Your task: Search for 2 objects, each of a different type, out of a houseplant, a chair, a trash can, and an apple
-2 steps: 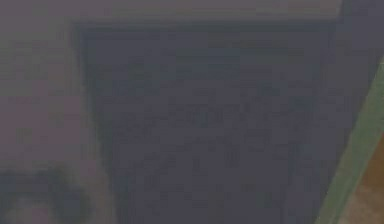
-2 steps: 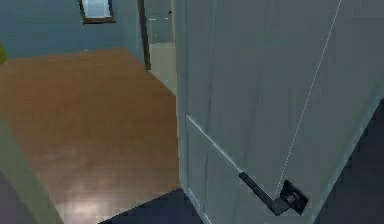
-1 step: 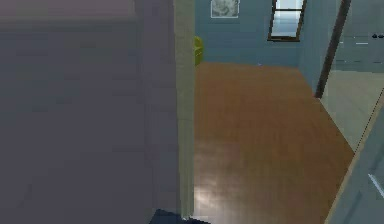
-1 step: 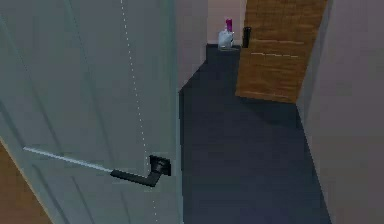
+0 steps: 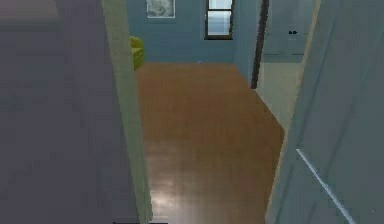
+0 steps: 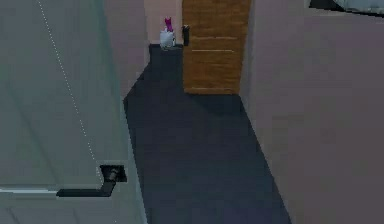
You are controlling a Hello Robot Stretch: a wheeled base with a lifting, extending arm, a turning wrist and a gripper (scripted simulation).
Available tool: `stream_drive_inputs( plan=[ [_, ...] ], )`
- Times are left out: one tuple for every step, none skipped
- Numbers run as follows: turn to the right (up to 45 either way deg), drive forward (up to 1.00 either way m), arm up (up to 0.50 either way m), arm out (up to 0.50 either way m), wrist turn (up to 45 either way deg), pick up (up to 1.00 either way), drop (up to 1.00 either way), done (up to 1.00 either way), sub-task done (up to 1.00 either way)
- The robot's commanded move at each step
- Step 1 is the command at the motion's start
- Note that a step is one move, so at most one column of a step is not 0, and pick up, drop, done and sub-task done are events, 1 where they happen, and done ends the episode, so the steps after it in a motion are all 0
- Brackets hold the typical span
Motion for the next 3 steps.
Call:
stream_drive_inputs(
  plan=[
    [0.0, 1.00, 0.00, 0.00, 0.0, 0.00, 0.00, 0.00, 0.00],
    [0.0, 0.95, 0.00, 0.00, 0.0, 0.00, 0.00, 0.00, 0.00],
    [-45.0, 0.00, 0.00, 0.00, 0.0, 0.00, 0.00, 0.00, 0.00]
  ],
)
